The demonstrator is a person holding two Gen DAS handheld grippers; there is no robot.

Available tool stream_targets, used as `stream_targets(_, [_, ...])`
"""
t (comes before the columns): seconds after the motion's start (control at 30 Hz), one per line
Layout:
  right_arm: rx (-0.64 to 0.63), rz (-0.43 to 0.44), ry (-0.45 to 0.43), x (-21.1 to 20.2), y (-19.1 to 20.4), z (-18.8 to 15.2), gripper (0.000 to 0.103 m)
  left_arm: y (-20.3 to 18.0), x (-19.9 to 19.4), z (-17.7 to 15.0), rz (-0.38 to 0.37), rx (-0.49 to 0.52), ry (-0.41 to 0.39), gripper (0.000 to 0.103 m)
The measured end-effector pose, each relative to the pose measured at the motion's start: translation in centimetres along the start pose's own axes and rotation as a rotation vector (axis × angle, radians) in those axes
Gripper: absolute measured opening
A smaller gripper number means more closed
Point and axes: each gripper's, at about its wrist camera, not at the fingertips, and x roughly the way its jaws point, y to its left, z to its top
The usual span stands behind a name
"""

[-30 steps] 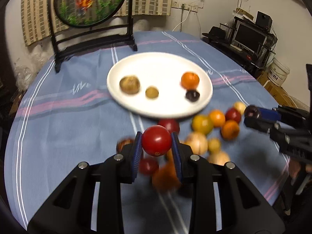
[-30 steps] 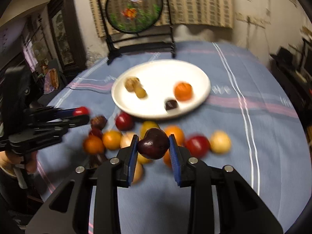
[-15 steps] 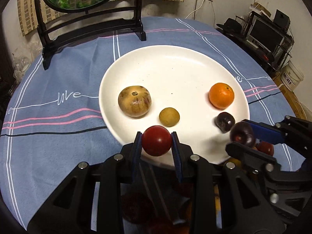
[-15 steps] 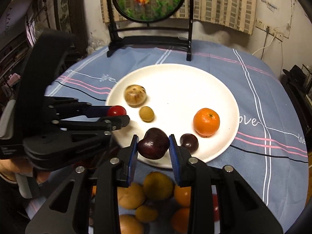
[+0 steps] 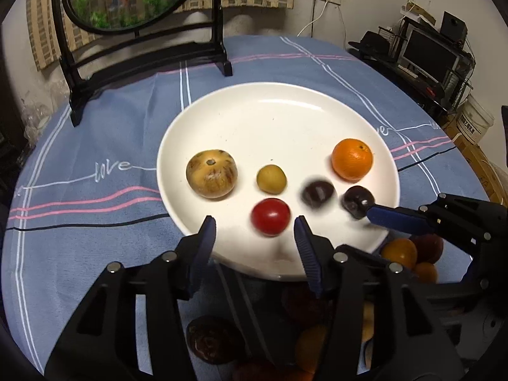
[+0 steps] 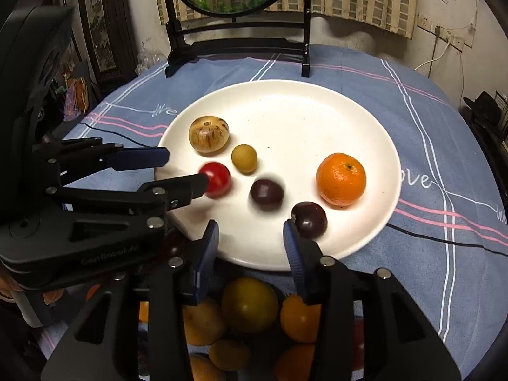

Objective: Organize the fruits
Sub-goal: 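Lower the plum and cherry tomato onto the white plate and open both tools, then withdraw both open tools from the plate toward the fruit pile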

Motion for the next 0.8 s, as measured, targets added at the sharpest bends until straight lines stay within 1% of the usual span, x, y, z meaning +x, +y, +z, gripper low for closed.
stream_targets(0.07, [0.009,0.007,-0.017,-0.9,-0.3,-0.3,0.044,-0.2,-0.9,-0.2,-0.003,0.006,-0.013,0.054])
stream_targets(0.13, [0.024,0.014,-0.042,-2.3,-0.7,-0.8,0.044,-0.3,-2.2,-0.6,0.014,0.014,-0.035,0.061])
stream_targets(0.17, [0.033,0.014,-0.055,-3.0,-1.0,-1.1,0.047,-0.2,-3.0,-0.8,0.036,0.010,-0.056,0.068])
stream_targets(0.2, [0.049,0.013,-0.077,-3.9,-1.3,-1.7,0.054,-0.1,-3.7,-1.0,0.055,0.003,-0.078,0.072])
stream_targets(0.27, [0.077,0.018,-0.106,-5.1,-2.0,-2.6,0.061,0.2,-5.3,-1.5,0.069,-0.013,-0.120,0.077])
stream_targets(0.4, [0.125,0.004,-0.126,-7.1,-3.2,-4.8,0.061,0.4,-7.4,-3.1,0.069,-0.036,-0.151,0.085])
stream_targets(0.53, [0.147,-0.021,-0.137,-8.9,-3.8,-6.9,0.061,0.3,-8.8,-5.6,0.096,-0.067,-0.153,0.087])
stream_targets(0.6, [0.164,-0.033,-0.143,-9.5,-4.1,-8.0,0.062,0.7,-9.5,-7.3,0.108,-0.099,-0.154,0.093])
stream_targets(0.67, [0.174,-0.035,-0.139,-9.9,-4.1,-9.2,0.062,1.1,-9.8,-8.9,0.107,-0.130,-0.142,0.093])
stream_targets(0.8, [0.178,-0.045,-0.121,-10.1,-3.7,-11.1,0.062,1.5,-9.6,-11.2,0.103,-0.154,-0.101,0.093])
